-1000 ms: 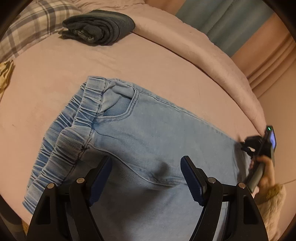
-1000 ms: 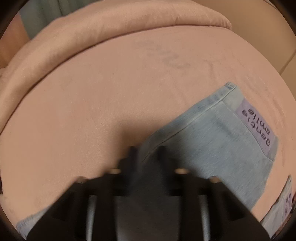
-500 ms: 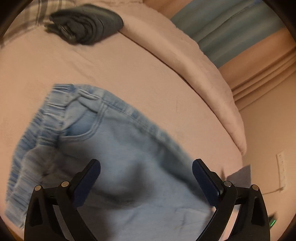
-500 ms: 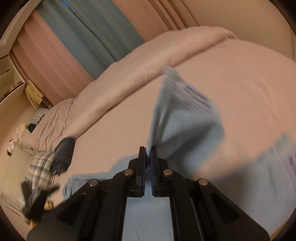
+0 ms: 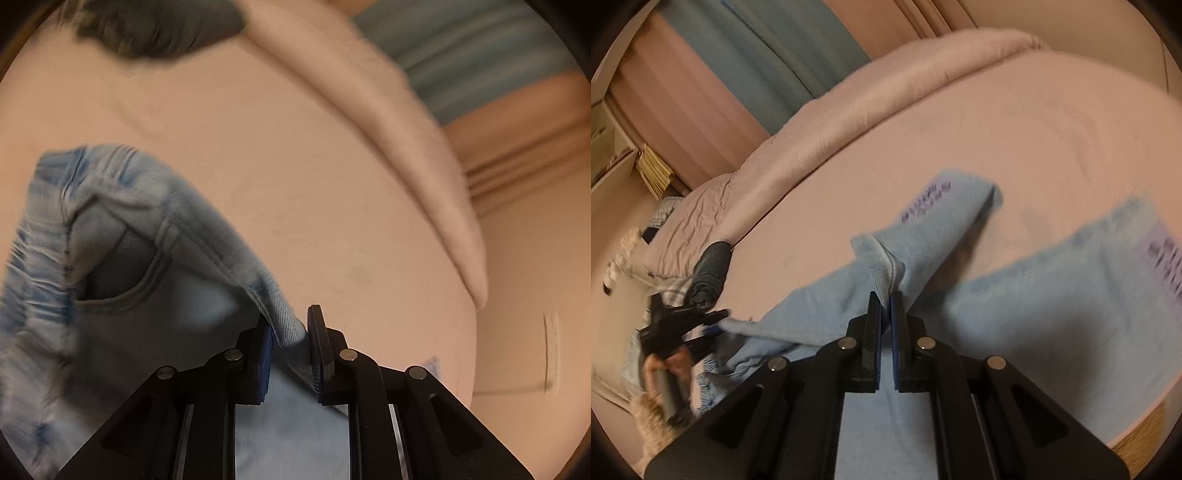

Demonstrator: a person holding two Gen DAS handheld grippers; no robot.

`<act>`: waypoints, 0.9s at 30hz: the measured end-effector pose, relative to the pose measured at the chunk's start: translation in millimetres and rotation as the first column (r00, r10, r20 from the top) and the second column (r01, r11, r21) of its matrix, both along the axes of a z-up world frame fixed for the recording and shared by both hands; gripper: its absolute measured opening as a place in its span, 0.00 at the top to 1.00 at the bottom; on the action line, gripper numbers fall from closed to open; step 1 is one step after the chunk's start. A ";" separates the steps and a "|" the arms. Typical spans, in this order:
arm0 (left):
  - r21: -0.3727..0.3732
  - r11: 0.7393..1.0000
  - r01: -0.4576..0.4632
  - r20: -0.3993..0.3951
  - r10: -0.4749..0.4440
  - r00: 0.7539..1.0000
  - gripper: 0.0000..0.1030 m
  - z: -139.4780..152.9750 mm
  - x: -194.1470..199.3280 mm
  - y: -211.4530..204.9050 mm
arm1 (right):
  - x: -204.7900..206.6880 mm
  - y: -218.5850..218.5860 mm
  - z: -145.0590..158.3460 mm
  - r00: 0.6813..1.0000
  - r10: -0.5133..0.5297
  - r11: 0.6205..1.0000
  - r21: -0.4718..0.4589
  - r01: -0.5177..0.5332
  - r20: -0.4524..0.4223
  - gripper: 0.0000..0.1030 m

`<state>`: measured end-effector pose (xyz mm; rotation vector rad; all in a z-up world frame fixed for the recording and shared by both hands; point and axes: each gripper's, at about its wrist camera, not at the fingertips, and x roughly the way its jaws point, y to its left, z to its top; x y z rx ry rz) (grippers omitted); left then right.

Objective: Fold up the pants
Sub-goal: 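Lift the leg hem over the other leg with the right gripper while the left holds the waistband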

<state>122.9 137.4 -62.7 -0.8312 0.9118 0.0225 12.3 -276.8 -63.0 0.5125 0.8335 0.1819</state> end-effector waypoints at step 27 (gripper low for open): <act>0.224 0.974 -0.044 -0.112 0.071 0.991 0.39 -24.1 -194.4 12.5 | 0.3 -12.4 -14.8 0.992 0.031 0.882 -0.463 -0.086 -0.125 0.40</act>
